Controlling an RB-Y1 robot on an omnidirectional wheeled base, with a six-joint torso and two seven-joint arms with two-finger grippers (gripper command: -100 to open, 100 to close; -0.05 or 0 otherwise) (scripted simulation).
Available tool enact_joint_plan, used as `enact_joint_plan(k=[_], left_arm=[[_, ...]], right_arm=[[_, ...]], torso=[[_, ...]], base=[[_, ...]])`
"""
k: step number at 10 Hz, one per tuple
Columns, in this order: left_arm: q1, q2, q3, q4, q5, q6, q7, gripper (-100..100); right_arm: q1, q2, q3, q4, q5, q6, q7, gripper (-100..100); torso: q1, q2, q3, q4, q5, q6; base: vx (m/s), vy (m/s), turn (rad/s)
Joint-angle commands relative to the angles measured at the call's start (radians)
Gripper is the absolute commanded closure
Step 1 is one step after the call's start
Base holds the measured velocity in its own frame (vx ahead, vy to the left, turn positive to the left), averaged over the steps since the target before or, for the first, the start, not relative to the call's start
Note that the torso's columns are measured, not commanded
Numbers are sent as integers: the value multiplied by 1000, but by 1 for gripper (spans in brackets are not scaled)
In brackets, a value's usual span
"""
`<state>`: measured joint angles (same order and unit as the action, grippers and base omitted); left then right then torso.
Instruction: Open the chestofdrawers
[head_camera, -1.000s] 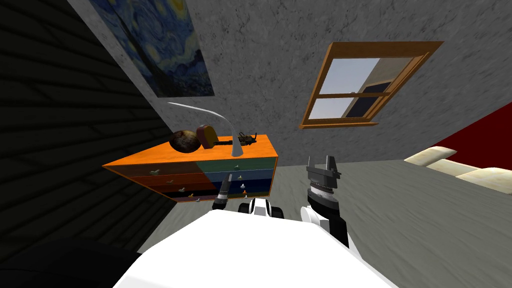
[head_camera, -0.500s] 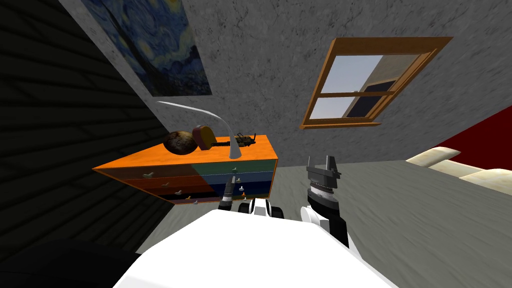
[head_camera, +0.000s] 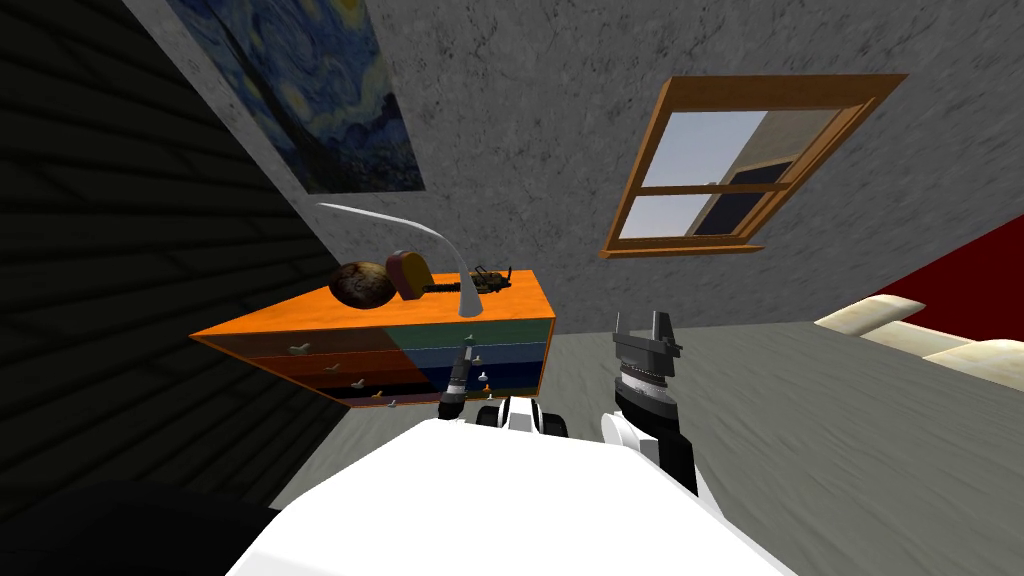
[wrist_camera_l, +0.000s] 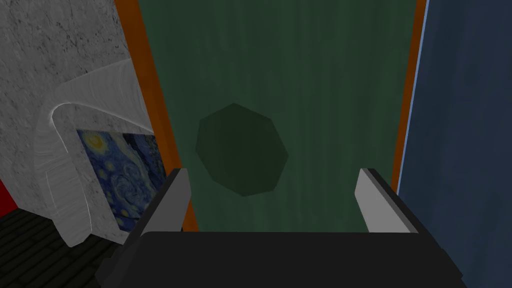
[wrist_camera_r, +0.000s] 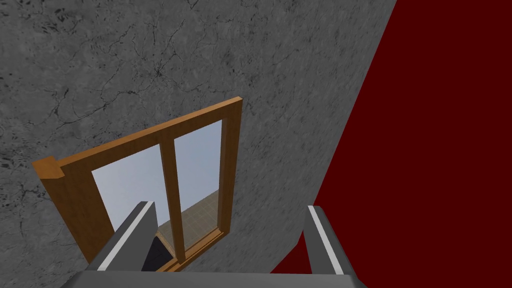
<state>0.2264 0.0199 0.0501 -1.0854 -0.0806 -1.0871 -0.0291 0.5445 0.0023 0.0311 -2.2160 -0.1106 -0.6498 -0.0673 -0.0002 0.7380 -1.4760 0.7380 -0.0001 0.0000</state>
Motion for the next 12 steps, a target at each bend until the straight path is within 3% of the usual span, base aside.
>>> enact_joint_plan(k=[1, 2, 4, 5, 6, 10, 12], left_arm=[[-17, 3, 3, 0, 2, 16, 0, -100], [3, -1, 0, 10, 0, -12, -1, 100], [26, -5, -2, 30, -2, -53, -3, 100], [19, -3, -1, 24, -2, -36, -2, 100], [19, 40, 0, 22, -1, -33, -3, -100], [5, 112, 15, 0, 5, 7, -14, -100], [-4, 98, 25, -14, 10, 34, -21, -100]], right_arm=[[0, 0, 0, 0, 0, 0, 0, 0], [0, 0, 0, 0, 0, 0, 0, 0], [0, 0, 0, 0, 0, 0, 0, 0], [0, 0, 0, 0, 0, 0, 0, 0], [0, 0, 0, 0, 0, 0, 0, 0], [0, 0, 0, 0, 0, 0, 0, 0], [0, 0, 0, 0, 0, 0, 0, 0]], torso=[[0, -1, 0, 0, 0, 0], [0, -1, 0, 0, 0, 0], [1, -1, 0, 0, 0, 0], [0, 0, 0, 1, 0, 0], [0, 1, 0, 1, -1, 0], [-1, 0, 0, 0, 0, 0], [-1, 0, 0, 0, 0, 0]], base=[[0, 0, 0], [8, 6, -17], [13, 13, -15], [5, 3, -2], [-2, -11, 18], [-15, -41, 38], [-25, -74, 54]])
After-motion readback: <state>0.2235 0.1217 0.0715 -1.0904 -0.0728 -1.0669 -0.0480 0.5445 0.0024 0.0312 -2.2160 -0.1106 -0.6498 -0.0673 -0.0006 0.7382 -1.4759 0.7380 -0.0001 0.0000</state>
